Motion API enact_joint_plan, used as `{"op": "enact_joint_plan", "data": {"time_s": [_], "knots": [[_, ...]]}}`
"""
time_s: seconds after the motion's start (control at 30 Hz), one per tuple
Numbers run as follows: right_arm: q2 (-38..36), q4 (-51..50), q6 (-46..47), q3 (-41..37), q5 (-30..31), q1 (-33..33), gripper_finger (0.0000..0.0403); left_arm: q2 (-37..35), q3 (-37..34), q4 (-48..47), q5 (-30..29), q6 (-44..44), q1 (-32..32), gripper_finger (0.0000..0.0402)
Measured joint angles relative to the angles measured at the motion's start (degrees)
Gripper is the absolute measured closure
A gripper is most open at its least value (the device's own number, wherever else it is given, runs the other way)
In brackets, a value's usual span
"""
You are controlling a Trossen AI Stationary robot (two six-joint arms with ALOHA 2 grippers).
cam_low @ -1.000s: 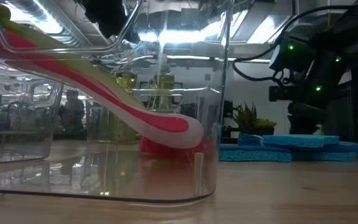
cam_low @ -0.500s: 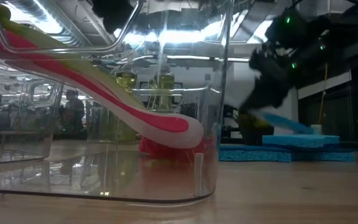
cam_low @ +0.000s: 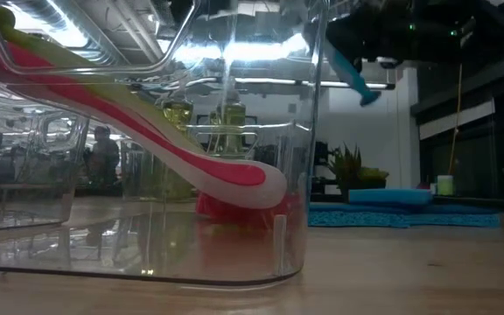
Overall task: Pick & Place Kitchen Sink Supplies
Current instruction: Put the blue dish brush into the right transparent bin
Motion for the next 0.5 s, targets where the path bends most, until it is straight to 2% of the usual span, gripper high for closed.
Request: {"op": "enact_joint_plan", "data": {"time_s": [0.23, 0.4, 0.5], "knots": [[0.04, 8.97, -1.7, 0.0, -8.24, 0.78, 0.0355, 6.28, 0.0, 16.47, 6.37, 6.26, 0.14, 0.0284], [0.04, 14.04, -5.65, 0.0, -14.55, 3.46, 0.0355, 10.52, 0.0, 26.57, 8.6, 5.28, 2.66, 0.0234], [0.04, 15.37, -8.19, 0.0, -16.01, 5.21, 0.0355, 13.1, 0.0, 33.27, 14.71, 2.9, 4.94, 0.0213]]}}
